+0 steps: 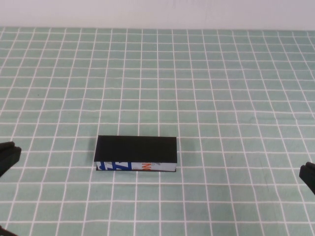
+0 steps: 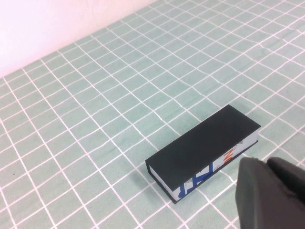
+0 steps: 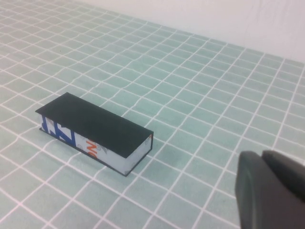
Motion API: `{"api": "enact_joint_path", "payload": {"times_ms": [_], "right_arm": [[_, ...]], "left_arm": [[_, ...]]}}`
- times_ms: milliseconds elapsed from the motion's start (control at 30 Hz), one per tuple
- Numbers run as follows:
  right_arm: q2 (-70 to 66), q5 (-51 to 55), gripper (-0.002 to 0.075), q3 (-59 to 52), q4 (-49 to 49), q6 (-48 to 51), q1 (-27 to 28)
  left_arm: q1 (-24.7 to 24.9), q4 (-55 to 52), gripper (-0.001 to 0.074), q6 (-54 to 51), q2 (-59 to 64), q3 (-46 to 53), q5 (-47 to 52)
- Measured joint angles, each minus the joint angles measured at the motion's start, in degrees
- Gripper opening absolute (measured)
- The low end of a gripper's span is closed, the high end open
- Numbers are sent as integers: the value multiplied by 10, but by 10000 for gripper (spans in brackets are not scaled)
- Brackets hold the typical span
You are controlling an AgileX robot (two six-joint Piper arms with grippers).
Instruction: Return glasses to glasses case
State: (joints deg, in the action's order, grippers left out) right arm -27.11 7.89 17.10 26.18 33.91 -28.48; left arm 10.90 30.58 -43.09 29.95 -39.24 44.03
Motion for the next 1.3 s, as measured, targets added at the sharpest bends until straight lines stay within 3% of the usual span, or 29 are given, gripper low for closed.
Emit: {"api": "enact_joint_path", "payload": {"times_ms": [1000, 1300], "right_arm": [[0, -1, -11, -3, 4, 1, 0], [0, -1, -11, -3, 4, 1, 0]], "left_arm": [[0, 1, -1, 3, 0, 0, 0], [0, -44, -1, 35, -19, 4, -88]]}}
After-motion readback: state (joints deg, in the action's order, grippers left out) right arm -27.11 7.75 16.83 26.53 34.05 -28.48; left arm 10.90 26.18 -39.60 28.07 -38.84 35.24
